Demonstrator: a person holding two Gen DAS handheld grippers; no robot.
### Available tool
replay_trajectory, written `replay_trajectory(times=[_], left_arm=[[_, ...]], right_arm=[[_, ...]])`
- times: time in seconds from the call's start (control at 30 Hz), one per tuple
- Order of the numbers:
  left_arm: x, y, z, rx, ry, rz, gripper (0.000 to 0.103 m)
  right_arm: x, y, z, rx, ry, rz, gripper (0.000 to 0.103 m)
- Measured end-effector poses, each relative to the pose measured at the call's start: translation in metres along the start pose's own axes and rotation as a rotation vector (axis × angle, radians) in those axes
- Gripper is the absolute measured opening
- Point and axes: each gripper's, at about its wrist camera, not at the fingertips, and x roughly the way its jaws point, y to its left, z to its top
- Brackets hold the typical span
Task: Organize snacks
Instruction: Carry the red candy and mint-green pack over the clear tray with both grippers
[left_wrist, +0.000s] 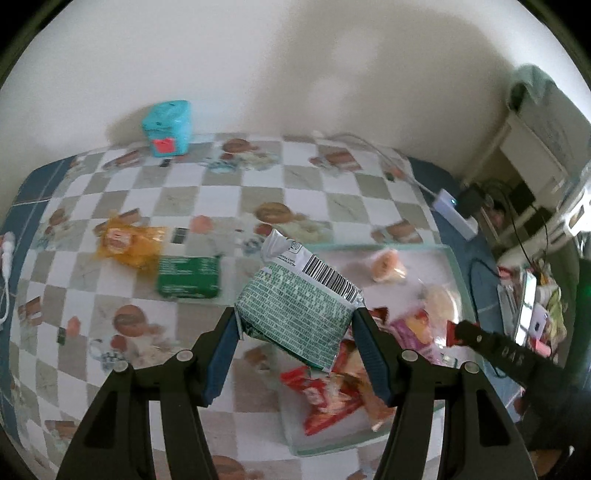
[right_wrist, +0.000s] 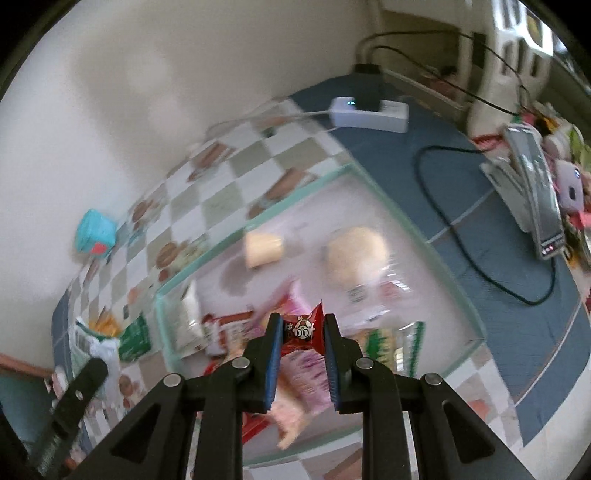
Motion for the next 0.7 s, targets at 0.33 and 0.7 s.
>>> replay_trajectory(times=[0.33,0.7], left_arm=[[0.022,-0.045,-0.003,0.075,0.04,-0.017,0.064],[0.052,-0.06,-0.001,0.067,0.085,-0.042,0.065]], right_arm=[[0.0,-0.049,0.018,0.095,-0.016,-0.061,0.023],[0.012,-0.069,0.018,0.138,0.027,-0.054,0.023]])
